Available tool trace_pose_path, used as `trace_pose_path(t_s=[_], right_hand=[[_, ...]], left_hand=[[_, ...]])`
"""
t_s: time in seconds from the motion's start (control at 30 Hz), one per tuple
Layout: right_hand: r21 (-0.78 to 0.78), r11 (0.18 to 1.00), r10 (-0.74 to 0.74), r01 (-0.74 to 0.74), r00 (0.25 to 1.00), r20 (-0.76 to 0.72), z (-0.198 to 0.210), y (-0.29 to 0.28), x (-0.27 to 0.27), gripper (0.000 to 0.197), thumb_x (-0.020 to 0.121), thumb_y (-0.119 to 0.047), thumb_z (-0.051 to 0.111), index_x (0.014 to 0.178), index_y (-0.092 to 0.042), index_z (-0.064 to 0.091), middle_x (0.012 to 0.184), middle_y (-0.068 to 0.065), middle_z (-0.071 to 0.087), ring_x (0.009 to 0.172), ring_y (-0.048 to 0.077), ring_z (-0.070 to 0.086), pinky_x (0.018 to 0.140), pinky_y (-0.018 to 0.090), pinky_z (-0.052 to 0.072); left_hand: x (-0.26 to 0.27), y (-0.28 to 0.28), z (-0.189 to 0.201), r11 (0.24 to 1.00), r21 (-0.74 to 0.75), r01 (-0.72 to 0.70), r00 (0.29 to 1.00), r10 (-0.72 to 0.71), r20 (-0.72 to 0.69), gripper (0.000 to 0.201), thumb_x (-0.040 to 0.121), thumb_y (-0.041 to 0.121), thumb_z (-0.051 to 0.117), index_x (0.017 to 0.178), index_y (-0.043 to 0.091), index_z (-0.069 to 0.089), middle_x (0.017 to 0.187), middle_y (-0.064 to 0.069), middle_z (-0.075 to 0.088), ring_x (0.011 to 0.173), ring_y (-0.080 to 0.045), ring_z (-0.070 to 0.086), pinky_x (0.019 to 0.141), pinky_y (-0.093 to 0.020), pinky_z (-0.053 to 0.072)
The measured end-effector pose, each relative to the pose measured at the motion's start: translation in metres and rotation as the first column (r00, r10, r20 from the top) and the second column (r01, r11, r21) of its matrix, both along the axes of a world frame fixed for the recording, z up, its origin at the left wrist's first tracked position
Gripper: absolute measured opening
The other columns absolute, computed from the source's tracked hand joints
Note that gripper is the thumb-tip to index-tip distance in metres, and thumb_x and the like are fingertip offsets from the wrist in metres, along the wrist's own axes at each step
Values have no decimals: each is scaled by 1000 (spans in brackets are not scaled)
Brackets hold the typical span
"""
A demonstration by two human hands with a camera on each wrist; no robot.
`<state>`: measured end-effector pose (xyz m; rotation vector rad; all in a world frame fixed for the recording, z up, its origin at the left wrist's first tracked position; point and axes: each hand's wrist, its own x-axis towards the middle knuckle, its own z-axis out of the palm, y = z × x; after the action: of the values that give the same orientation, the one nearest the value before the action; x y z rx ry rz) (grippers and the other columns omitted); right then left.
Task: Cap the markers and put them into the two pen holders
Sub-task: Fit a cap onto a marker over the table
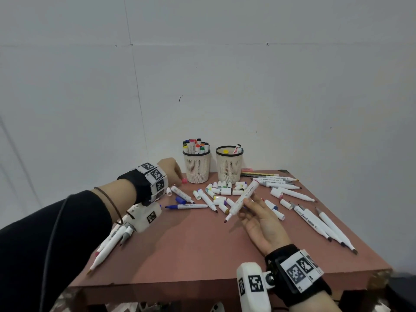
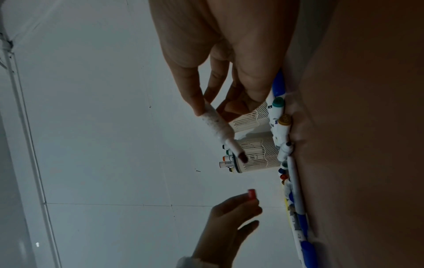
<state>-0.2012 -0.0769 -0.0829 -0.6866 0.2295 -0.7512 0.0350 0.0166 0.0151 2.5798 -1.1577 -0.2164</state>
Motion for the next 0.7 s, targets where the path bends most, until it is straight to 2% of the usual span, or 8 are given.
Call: trace_pose_path(t_s=[0.07,0.17,0.2,0.3,0.4,0.5,0.6,0.7], right_hand=[[7,1000,-2,2,1000,-2,0,1,0,18,88,3,53,99,-8,61,86,9,65,84,22,58,50,21,50],[20,1000,-4,4,1000,-9,0,1,-1,18,88,3,52,98,-9,60,84,9,67,81,21,59,51,21,51],[27,1000,-8,8,1000,-7,0,1,-1,19,88,3,51,99,-10,59,85,10,67,82,21,59,51,21,51],[44,999,-16,16,1000,-8,-1,1,-1,24,89,4,50,101,-17,56,83,8,67,78,19,60,51,22,51],[45,999,-26,26,1000,4,-1,1,-2,35,90,5,50,110,-23,53,80,7,67,74,16,59,53,22,51],[40,999,-37,36,999,18,0,2,-3,41,90,6,49,114,-27,51,81,8,64,76,18,57,53,23,51],[28,999,-41,41,999,16,1,3,-3,41,90,6,50,111,-29,53,74,6,67,75,18,58,53,24,51],[18,998,-56,56,998,17,2,2,-3,40,90,6,50,109,-29,53,72,4,66,71,17,58,54,24,50]], left_hand=[[-14,11,3,993,-115,28,997,-35,-68,17,76,13,75,93,11,74,75,-1,67,66,-10,57,59,-20,45],[-39,33,5,957,-285,59,957,-135,-257,9,75,10,76,82,15,73,69,-3,68,58,-10,59,64,-27,51],[-48,40,4,936,-346,59,931,-176,-319,10,76,9,76,79,17,72,66,-2,67,56,-8,59,63,-25,51],[-72,62,-5,884,-467,-10,845,-242,-476,12,77,7,75,87,15,73,67,2,70,57,-3,59,58,-18,48],[-89,75,-23,848,-509,-145,723,-260,-640,15,78,7,74,90,15,73,67,2,65,60,-8,57,57,-18,46],[-103,78,-41,809,-507,-296,537,-298,-789,14,80,3,70,90,12,70,71,-2,68,60,-11,60,53,-17,49],[-114,73,-56,768,-496,-405,386,-348,-854,13,82,0,67,90,10,69,73,-4,70,59,-11,64,52,-17,51],[-122,64,-65,739,-482,-470,279,-393,-876,13,84,-1,63,93,6,69,75,-6,70,63,-11,66,54,-17,53]])
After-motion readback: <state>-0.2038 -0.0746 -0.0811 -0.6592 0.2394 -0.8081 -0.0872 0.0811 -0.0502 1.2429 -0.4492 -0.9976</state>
